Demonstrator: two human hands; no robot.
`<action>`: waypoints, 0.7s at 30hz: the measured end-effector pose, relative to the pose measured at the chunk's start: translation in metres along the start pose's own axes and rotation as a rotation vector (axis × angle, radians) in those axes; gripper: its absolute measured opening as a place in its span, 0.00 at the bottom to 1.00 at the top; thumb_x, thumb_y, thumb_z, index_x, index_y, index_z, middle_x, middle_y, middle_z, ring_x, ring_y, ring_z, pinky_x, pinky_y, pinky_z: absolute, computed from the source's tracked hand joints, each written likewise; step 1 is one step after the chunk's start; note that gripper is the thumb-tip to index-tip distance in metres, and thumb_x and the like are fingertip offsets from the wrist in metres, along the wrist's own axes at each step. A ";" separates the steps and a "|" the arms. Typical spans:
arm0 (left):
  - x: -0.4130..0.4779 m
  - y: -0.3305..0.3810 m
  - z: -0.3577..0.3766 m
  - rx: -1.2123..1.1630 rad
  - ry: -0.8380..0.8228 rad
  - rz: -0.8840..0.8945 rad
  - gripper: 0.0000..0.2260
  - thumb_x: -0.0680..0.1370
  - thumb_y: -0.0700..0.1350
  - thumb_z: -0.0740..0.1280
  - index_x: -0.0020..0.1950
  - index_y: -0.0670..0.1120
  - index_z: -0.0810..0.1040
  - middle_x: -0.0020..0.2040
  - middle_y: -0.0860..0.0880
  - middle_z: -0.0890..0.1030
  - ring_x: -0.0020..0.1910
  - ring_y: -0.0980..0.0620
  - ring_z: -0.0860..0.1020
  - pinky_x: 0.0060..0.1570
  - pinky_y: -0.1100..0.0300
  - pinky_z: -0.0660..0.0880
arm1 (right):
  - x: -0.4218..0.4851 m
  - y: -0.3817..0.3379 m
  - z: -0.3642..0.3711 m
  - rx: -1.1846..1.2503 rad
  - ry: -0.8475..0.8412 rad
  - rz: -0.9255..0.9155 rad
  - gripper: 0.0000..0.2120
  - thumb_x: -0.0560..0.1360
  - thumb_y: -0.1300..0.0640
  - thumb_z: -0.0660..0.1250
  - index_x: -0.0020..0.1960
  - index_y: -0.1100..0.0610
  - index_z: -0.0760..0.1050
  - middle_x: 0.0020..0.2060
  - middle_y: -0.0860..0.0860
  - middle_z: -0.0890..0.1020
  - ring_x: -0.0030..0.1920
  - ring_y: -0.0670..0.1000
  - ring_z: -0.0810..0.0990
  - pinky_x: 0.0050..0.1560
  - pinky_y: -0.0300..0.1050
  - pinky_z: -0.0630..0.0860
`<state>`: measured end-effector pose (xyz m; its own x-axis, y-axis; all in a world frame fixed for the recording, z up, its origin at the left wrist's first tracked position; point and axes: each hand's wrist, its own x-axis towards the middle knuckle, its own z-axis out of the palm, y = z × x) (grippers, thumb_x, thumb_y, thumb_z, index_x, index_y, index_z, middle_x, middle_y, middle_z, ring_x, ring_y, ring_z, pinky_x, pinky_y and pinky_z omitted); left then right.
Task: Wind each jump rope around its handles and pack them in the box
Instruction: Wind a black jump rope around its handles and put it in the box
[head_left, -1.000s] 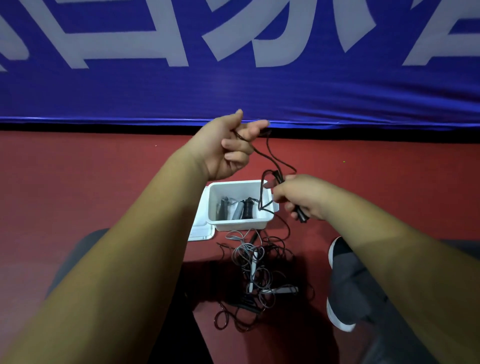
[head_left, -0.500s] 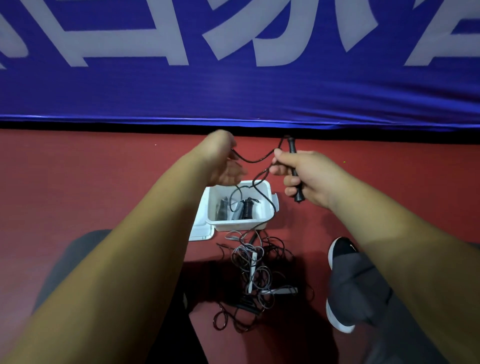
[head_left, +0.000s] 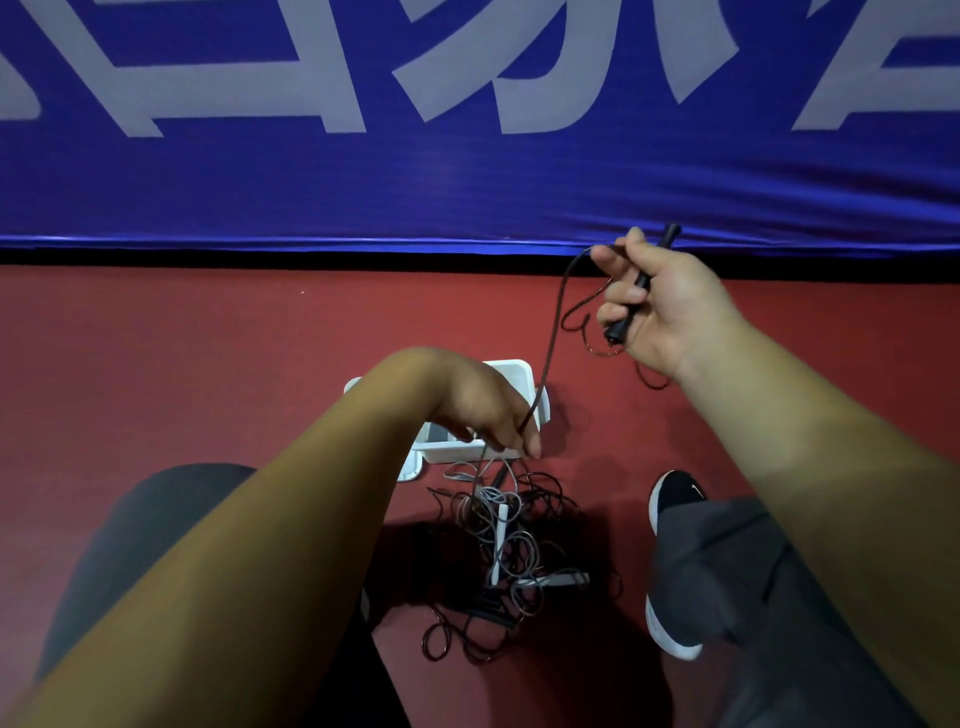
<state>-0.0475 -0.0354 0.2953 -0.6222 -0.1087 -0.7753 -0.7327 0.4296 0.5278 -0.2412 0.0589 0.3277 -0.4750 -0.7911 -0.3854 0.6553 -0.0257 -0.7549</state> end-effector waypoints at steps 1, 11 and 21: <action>0.001 0.000 0.001 0.013 0.009 -0.007 0.12 0.83 0.41 0.66 0.61 0.53 0.85 0.58 0.56 0.85 0.52 0.57 0.79 0.52 0.59 0.72 | 0.002 -0.001 -0.003 -0.003 0.029 -0.018 0.08 0.87 0.49 0.63 0.50 0.51 0.75 0.45 0.48 0.88 0.24 0.42 0.64 0.27 0.38 0.63; -0.013 0.008 -0.026 -0.493 0.325 0.289 0.08 0.87 0.40 0.61 0.62 0.43 0.79 0.58 0.47 0.87 0.57 0.42 0.85 0.46 0.57 0.77 | 0.003 0.027 -0.020 -0.624 0.126 0.264 0.11 0.83 0.65 0.58 0.62 0.62 0.76 0.58 0.58 0.86 0.25 0.44 0.66 0.25 0.38 0.70; -0.029 0.015 -0.050 -1.378 0.537 0.457 0.17 0.87 0.44 0.61 0.75 0.41 0.74 0.56 0.52 0.87 0.50 0.55 0.87 0.42 0.63 0.81 | -0.016 0.047 -0.011 -0.725 -0.293 0.295 0.12 0.85 0.63 0.65 0.61 0.54 0.85 0.57 0.54 0.88 0.37 0.51 0.82 0.45 0.48 0.82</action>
<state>-0.0546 -0.0704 0.3427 -0.6578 -0.6304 -0.4121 0.0508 -0.5831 0.8108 -0.2089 0.0772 0.2925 -0.1058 -0.8330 -0.5431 0.1411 0.5280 -0.8374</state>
